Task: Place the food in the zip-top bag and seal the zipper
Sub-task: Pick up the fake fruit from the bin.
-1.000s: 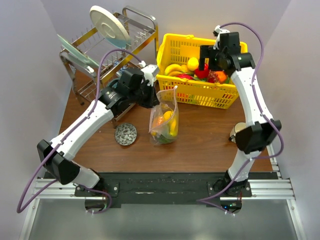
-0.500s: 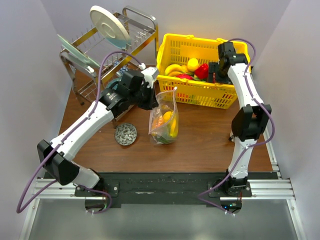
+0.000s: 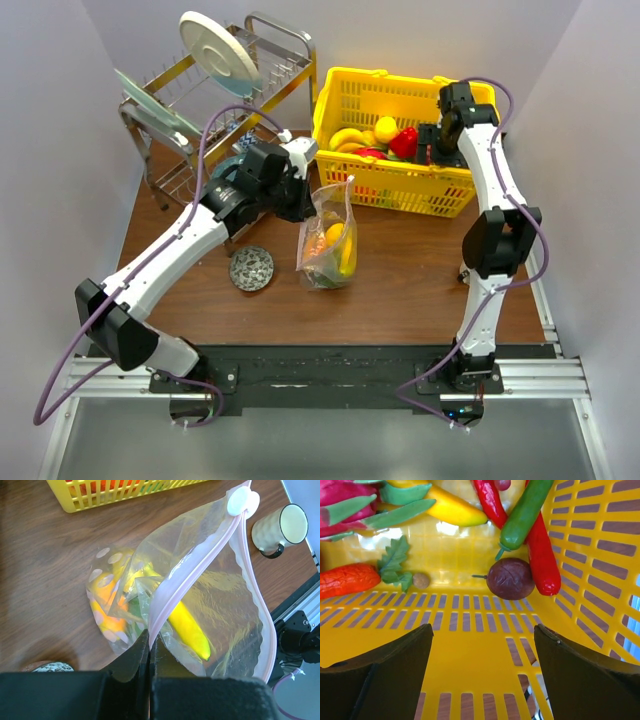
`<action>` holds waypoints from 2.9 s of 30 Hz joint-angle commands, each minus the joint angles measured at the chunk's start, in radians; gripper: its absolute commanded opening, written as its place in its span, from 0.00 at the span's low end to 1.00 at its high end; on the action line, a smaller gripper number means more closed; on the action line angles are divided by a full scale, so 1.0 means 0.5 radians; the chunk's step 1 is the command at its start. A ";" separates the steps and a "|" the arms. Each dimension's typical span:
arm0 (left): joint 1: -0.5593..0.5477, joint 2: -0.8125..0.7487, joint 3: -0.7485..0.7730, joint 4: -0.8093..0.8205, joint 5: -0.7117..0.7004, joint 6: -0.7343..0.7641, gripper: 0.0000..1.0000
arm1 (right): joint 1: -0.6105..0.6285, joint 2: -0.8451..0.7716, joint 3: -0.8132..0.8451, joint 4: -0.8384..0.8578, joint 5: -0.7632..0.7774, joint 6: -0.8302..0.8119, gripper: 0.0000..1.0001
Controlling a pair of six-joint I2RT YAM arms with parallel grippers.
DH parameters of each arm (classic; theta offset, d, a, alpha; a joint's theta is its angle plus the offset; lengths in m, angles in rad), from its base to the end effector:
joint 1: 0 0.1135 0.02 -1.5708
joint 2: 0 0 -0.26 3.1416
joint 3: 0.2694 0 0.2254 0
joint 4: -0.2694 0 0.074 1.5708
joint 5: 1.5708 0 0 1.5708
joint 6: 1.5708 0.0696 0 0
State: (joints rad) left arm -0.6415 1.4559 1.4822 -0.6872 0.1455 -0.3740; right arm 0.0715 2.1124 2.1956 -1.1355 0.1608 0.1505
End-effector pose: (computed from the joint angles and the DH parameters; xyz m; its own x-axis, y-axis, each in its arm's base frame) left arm 0.2492 -0.1987 0.3498 -0.7076 0.0773 -0.7024 0.4569 0.8084 -0.3713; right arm 0.4360 0.0201 0.2902 -0.8553 0.0871 -0.5108 0.1384 0.9884 -0.0632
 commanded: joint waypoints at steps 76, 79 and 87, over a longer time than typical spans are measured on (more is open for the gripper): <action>0.019 -0.007 0.079 0.064 0.034 0.049 0.00 | -0.082 0.702 0.177 0.133 0.271 -0.025 0.85; 0.016 -0.003 0.073 0.064 0.031 0.049 0.00 | -0.079 0.739 0.186 0.139 0.258 -0.019 0.81; 0.016 0.000 0.036 0.077 0.004 0.095 0.00 | -0.079 0.675 0.008 0.344 0.169 0.021 0.59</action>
State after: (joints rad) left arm -0.6415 1.4548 1.4773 -0.6712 0.1585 -0.3691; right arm 0.0399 2.4630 2.2372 -1.0233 0.2474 0.1501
